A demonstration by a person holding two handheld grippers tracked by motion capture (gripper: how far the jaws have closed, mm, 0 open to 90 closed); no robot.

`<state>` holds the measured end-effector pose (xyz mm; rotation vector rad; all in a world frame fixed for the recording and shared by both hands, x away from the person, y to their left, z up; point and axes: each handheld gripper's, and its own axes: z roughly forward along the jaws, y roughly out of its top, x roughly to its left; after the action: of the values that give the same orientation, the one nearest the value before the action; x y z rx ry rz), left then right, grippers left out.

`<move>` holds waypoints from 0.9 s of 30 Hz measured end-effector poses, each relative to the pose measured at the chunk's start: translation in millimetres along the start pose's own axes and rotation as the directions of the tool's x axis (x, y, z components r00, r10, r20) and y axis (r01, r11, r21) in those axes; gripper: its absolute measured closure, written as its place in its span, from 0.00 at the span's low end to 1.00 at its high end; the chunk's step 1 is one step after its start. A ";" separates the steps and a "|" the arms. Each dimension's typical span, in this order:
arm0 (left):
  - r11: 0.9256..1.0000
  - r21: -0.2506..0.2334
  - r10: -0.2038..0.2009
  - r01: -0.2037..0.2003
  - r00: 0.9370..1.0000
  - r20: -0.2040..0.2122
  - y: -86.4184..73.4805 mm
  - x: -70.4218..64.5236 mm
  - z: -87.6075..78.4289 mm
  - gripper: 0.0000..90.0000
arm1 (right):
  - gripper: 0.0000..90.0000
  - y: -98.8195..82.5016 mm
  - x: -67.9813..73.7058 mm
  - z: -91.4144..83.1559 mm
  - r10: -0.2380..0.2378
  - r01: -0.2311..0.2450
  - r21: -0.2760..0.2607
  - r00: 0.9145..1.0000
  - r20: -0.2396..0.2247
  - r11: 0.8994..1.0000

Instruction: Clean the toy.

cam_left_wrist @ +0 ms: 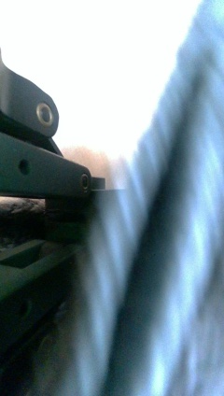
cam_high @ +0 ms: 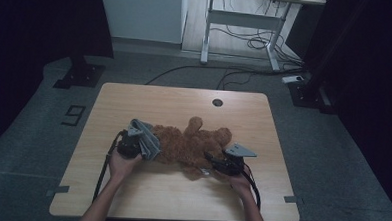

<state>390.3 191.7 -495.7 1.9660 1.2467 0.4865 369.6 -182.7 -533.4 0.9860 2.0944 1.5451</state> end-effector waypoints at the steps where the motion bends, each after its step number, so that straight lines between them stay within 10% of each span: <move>1: 1.000 -0.027 -0.003 0.003 1.000 0.007 6.0 -1.3 -8.2 0.96 | 0.56 -0.1 -0.1 0.1 0.001 -0.001 0.000 1.000 0.000 1.000; 8: 0.986 -0.167 0.032 -0.021 0.998 0.062 54.6 -24.7 -38.9 0.95 | 0.56 0.9 -1.1 4.3 0.012 -0.012 -0.008 1.000 0.015 1.000; 16: 0.990 -0.105 0.098 -0.089 0.992 0.076 108.5 -53.9 4.8 0.95 | 0.56 7.8 -6.3 13.6 -0.033 0.034 -0.014 0.998 0.053 0.999; 22: 0.997 -0.005 0.082 -0.082 0.993 0.084 105.1 -53.3 47.3 0.95 | 0.57 10.0 -10.5 17.8 -0.061 0.062 -0.019 0.996 0.071 0.998; 27: 0.998 0.017 0.057 -0.059 0.990 0.126 92.2 -50.6 48.7 0.95 | 0.56 12.5 -8.7 18.4 -0.080 0.081 -0.011 0.993 0.082 0.997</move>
<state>455.0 104.9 -454.0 2.0222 1.1229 0.3735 391.5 -174.3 -529.0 0.9321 2.0387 1.4546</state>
